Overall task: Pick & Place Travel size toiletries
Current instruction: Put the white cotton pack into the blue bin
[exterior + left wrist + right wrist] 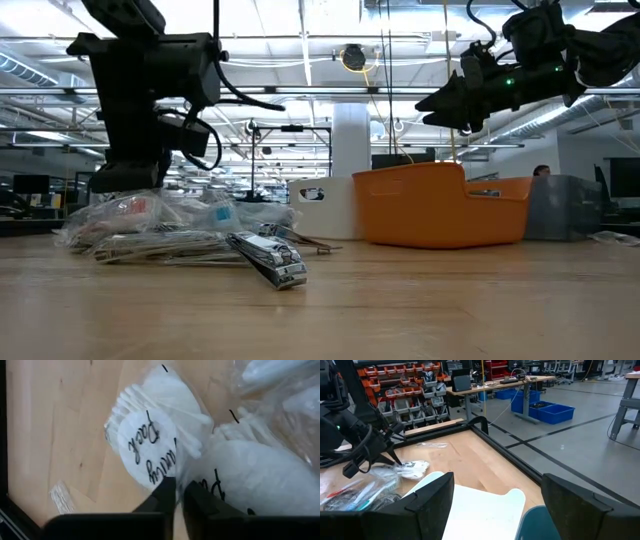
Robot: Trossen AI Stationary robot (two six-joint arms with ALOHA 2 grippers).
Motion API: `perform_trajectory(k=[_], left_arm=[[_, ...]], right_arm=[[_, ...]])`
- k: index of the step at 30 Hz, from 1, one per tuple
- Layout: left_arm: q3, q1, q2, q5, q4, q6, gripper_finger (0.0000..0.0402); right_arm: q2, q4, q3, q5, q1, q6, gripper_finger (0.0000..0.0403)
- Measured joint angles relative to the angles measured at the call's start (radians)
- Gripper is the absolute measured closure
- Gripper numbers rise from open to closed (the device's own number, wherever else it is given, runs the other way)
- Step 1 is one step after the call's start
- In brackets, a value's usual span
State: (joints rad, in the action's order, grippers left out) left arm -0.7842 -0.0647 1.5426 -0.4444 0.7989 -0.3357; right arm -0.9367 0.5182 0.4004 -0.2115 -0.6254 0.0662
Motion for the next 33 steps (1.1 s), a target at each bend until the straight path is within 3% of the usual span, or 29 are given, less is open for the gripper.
perform_trajectory(k=[9, 23, 33], left_arm=[[-0.030, -0.004, -0.024, -0.037, -0.034, 0.020, 0.0397], [-0.205, -0.025, -0.168, -0.141, -0.053, 0.147, 0.0400], [-0.223, -0.037, -0.203, -0.132, -0.479, 0.427, 0.0401]], right_arm=[[0.000, -0.008, 0.000, 0.000, 0.000, 0.000, 0.0119], [0.000, -0.024, 0.000, -0.003, 0.036, 0.000, 0.0119], [-0.001, -0.023, 0.000, -0.002, 0.165, -0.014, 0.0119]])
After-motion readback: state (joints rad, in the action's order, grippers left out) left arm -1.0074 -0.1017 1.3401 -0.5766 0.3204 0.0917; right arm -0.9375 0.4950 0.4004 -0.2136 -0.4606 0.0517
